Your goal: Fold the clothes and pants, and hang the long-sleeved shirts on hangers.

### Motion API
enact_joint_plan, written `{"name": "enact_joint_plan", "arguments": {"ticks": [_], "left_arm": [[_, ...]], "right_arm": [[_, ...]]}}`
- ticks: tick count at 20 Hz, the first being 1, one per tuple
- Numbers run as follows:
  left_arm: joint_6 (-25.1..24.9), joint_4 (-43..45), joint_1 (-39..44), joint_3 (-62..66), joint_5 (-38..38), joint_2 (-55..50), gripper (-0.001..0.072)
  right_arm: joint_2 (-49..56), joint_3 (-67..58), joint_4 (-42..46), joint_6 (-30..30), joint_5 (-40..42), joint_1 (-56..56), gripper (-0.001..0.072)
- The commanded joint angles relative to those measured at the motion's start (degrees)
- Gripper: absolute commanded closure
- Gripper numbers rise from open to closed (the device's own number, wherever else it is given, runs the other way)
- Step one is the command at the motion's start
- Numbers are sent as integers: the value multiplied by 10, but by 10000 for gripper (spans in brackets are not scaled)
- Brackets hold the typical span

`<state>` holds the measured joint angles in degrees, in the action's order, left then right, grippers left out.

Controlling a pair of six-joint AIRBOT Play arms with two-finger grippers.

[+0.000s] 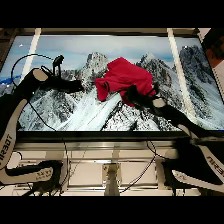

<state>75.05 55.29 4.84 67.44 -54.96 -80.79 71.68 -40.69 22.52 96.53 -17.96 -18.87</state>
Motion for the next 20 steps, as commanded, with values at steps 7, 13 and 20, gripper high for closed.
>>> {"name": "enact_joint_plan", "arguments": {"ticks": [7,13,20], "left_arm": [[-50,-93,-7,-1,-113,-17,414],[-71,-203,46,-1,-108,-73,159],[-71,-206,102,0,-1,-99,159]], "right_arm": [[-91,53,403,-34,-368,368,701],[-89,12,483,-109,-414,496,701],[-45,-74,559,-141,-462,516,703]]}}
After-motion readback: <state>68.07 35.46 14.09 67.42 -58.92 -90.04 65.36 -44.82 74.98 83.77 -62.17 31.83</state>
